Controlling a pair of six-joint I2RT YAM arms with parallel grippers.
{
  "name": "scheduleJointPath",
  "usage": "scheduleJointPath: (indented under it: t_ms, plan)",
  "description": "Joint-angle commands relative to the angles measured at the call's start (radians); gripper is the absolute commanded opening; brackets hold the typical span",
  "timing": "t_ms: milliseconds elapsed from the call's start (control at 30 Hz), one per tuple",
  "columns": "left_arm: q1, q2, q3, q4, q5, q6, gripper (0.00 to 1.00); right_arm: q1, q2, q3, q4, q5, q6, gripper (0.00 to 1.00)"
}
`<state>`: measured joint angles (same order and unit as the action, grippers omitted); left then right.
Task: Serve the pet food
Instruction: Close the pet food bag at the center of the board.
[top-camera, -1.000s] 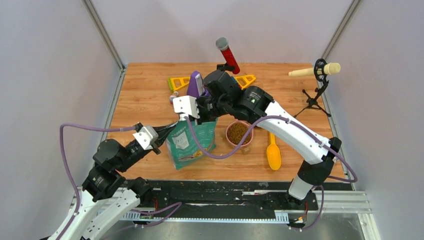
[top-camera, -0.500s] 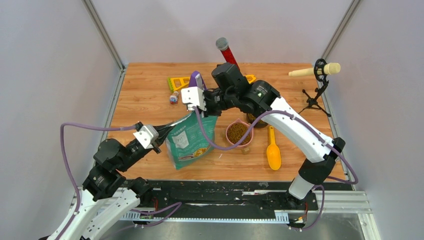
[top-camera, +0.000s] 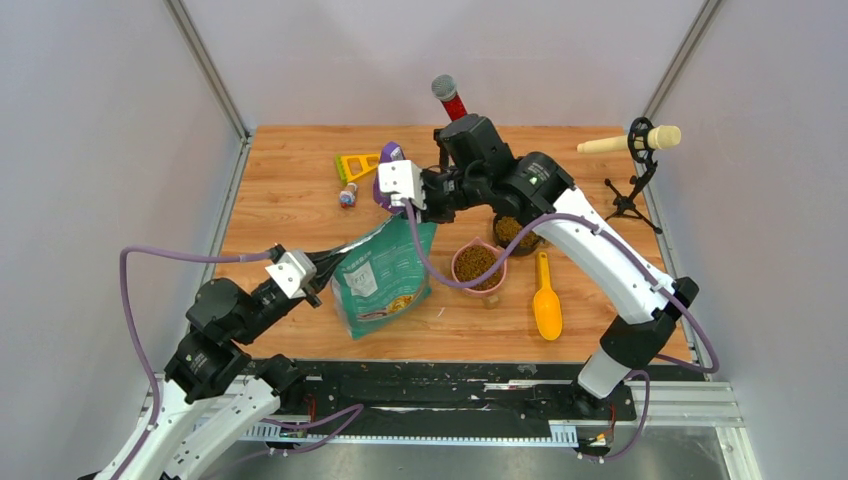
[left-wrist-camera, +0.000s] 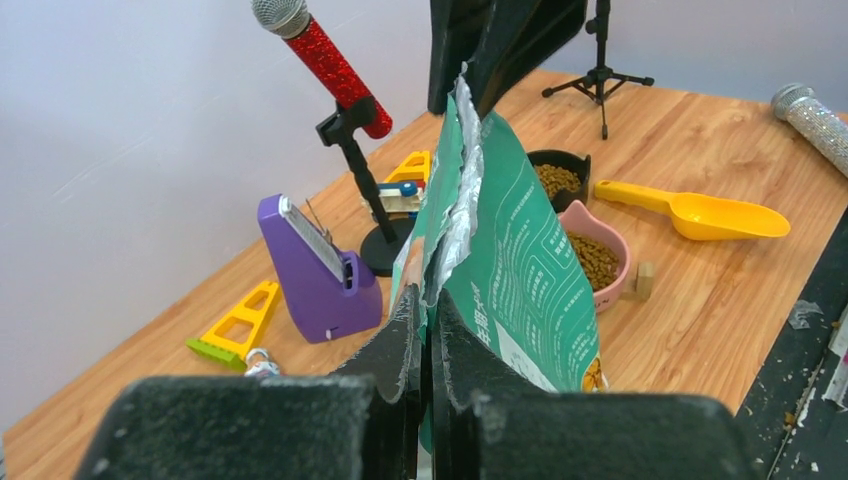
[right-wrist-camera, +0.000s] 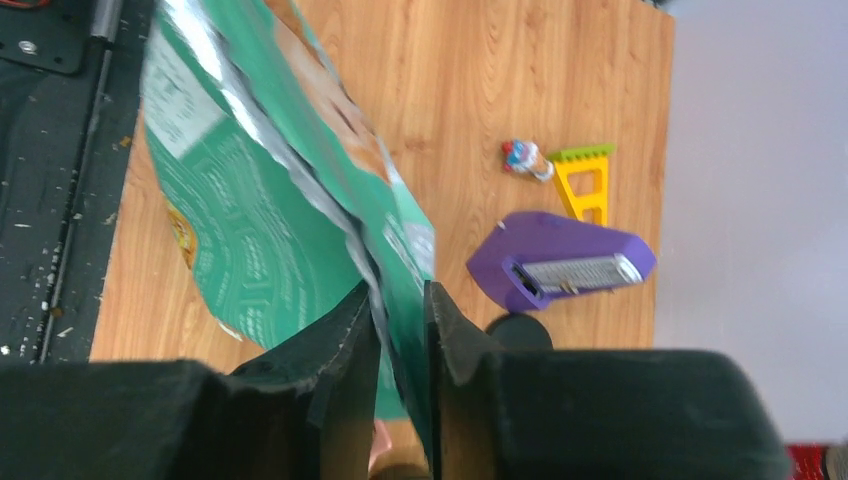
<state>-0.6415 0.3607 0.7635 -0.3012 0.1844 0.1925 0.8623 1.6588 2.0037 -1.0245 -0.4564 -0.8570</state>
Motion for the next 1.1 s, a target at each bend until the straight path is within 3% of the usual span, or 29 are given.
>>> scheduleJointPath:
  t_ms: [0, 67, 200, 600, 700, 900, 1067]
  plan:
    - [0.001, -0.045, 0.028, 0.041, -0.019, 0.017, 0.0, -0.108, -0.063, 0.051, 0.023, 0.118, -0.029, 0.24]
    - [0.002, -0.048, 0.027, 0.04, -0.024, 0.018, 0.0, -0.13, -0.066, 0.044, 0.022, 0.101, -0.037, 0.21]
    - [0.001, -0.062, 0.026, 0.039, -0.031, 0.019, 0.0, -0.157, -0.075, 0.023, -0.007, 0.065, -0.079, 0.0]
    - [0.001, -0.074, 0.029, 0.046, -0.027, 0.009, 0.0, -0.182, -0.084, 0.028, -0.025, 0.032, -0.084, 0.0]
    - [0.002, -0.068, 0.034, 0.047, -0.02, 0.007, 0.0, -0.181, -0.097, -0.012, 0.01, 0.068, -0.086, 0.1]
    - [0.001, -0.056, 0.041, 0.045, -0.015, 0.007, 0.0, -0.181, -0.094, -0.033, 0.015, 0.083, -0.096, 0.17]
    - [0.001, -0.047, 0.046, 0.045, -0.012, 0.01, 0.0, -0.181, -0.096, -0.042, 0.001, 0.065, -0.118, 0.01]
